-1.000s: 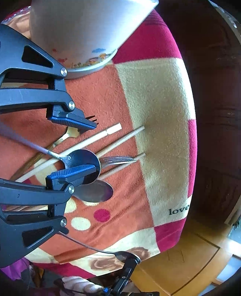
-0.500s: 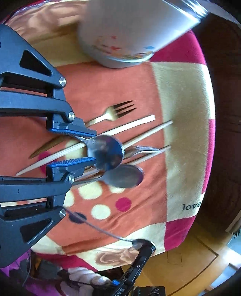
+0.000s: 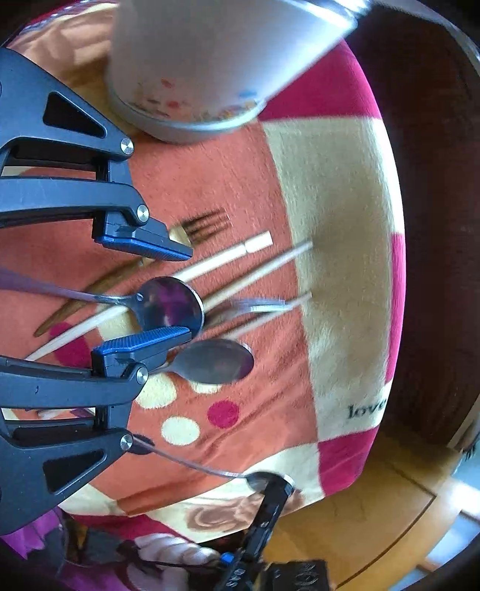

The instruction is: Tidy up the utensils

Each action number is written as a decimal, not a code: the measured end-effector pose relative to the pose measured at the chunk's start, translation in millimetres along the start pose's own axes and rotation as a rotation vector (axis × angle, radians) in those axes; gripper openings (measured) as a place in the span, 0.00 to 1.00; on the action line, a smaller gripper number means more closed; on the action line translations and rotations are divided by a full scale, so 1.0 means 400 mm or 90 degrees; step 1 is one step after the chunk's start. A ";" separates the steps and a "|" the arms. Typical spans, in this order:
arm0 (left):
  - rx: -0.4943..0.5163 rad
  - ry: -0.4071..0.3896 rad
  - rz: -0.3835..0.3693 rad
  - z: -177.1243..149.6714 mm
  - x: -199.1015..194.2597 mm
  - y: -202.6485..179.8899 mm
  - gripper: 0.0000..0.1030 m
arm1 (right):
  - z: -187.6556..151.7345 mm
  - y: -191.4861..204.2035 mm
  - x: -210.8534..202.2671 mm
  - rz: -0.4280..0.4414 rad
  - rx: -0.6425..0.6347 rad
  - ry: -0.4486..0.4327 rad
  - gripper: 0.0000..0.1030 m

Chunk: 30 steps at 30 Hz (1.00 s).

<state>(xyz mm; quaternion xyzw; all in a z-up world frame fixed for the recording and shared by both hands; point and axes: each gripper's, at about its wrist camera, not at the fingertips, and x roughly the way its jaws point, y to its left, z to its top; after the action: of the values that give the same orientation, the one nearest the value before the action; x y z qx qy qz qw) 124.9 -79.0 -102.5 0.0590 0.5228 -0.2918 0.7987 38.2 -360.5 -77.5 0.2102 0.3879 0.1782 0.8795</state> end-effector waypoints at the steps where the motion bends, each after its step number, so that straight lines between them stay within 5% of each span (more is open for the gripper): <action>1: 0.013 -0.002 -0.003 0.001 0.002 -0.006 0.35 | 0.000 -0.005 0.002 0.002 0.005 0.001 0.02; 3: 0.030 -0.001 0.001 0.003 0.005 -0.017 0.16 | -0.001 -0.009 0.006 0.002 0.009 0.002 0.02; 6: 0.023 0.002 0.007 -0.002 0.005 -0.014 0.08 | 0.000 -0.003 0.002 0.000 0.003 -0.002 0.02; 19: -0.084 0.010 -0.020 -0.079 -0.037 0.004 0.02 | 0.001 0.068 -0.039 -0.009 -0.043 -0.025 0.02; 24: -0.046 0.029 -0.046 -0.088 -0.028 -0.020 0.05 | 0.000 0.074 -0.040 -0.008 -0.041 -0.026 0.02; 30: -0.006 0.022 -0.065 -0.074 -0.021 -0.045 0.37 | -0.004 0.068 -0.044 -0.009 -0.038 -0.025 0.02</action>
<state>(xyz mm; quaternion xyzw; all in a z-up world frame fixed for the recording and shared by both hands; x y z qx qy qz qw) 89.4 -78.6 -104.7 0.0335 0.5401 -0.3286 0.7741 21.7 -345.5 -54.1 0.1847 0.3667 0.1793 0.8940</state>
